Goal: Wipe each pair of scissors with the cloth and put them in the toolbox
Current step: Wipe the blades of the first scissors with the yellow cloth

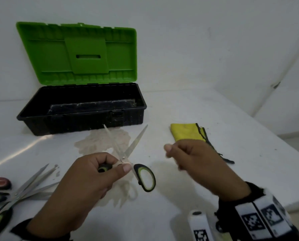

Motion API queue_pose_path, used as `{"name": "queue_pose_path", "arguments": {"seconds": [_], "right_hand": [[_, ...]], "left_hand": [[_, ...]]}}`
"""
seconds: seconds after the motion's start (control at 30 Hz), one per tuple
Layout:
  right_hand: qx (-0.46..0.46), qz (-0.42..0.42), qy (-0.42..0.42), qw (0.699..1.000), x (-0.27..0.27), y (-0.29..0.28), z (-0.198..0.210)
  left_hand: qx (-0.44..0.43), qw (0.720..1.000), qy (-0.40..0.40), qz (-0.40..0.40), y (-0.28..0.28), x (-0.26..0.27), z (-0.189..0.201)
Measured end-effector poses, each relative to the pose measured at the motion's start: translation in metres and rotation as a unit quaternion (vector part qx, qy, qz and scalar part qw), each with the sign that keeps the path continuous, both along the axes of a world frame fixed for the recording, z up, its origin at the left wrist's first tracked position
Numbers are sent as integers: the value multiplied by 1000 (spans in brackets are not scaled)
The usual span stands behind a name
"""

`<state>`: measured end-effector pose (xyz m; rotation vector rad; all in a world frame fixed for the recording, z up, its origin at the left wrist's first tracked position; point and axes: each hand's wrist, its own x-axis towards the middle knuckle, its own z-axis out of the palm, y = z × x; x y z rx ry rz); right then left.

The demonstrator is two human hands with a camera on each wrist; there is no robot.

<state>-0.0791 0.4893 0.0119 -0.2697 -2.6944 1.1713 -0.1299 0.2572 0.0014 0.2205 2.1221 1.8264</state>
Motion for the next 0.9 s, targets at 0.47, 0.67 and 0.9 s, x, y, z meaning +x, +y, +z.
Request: {"name": "queue_pose_path", "arguments": {"seconds": [0.47, 0.67, 0.9], "right_hand": [[243, -136, -248, 928, -23, 96, -25], [219, -103, -160, 957, -27, 104, -24], [31, -55, 129, 990, -8, 58, 6]], "left_hand": [[-45, 997, 60, 2, 11, -3, -1], [-45, 997, 68, 6, 11, -5, -1], [-20, 996, 74, 44, 5, -9, 2]]}}
